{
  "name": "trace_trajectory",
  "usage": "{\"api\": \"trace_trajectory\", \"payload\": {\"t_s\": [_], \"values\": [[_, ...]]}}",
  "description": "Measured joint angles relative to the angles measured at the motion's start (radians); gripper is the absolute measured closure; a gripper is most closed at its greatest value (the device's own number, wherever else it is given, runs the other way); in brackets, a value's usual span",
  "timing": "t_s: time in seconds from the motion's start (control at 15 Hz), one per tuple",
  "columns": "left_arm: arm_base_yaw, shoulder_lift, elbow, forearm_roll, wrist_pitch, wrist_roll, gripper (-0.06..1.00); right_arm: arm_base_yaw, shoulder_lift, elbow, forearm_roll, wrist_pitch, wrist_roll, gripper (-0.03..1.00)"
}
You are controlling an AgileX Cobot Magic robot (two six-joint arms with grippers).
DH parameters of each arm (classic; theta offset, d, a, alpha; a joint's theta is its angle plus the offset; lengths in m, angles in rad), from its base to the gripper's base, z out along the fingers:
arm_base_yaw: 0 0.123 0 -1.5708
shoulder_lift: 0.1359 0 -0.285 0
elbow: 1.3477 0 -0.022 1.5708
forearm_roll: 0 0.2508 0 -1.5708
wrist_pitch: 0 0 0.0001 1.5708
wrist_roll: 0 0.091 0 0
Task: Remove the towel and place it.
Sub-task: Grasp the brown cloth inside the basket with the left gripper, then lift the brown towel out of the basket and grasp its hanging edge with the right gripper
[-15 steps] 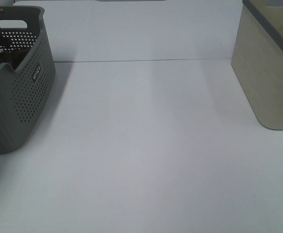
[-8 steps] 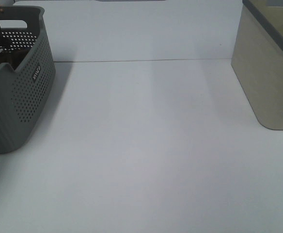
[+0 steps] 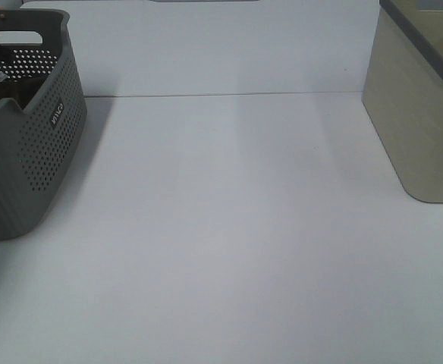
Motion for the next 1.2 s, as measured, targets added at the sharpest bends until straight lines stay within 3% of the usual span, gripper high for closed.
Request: {"api": "trace_trajectory", "payload": {"t_s": [0.27, 0.6, 0.8, 1.07, 1.2], "values": [[-0.005, -0.089, 0.000, -0.049, 0.000, 0.026, 0.94, 0.000, 0.000, 0.000, 0.000, 0.000, 0.000, 0.34], [-0.008, -0.292, 0.000, -0.264, 0.002, 0.158, 0.94, 0.000, 0.000, 0.000, 0.000, 0.000, 0.000, 0.34], [-0.045, -0.411, 0.000, -0.316, 0.002, 0.219, 0.94, 0.000, 0.000, 0.000, 0.000, 0.000, 0.000, 0.34], [-0.226, -0.572, 0.000, -0.331, 0.002, 0.257, 0.94, 0.000, 0.000, 0.000, 0.000, 0.000, 0.000, 0.34], [-0.406, -0.641, 0.000, -0.331, 0.004, 0.280, 0.94, 0.000, 0.000, 0.000, 0.000, 0.000, 0.000, 0.34]]}}
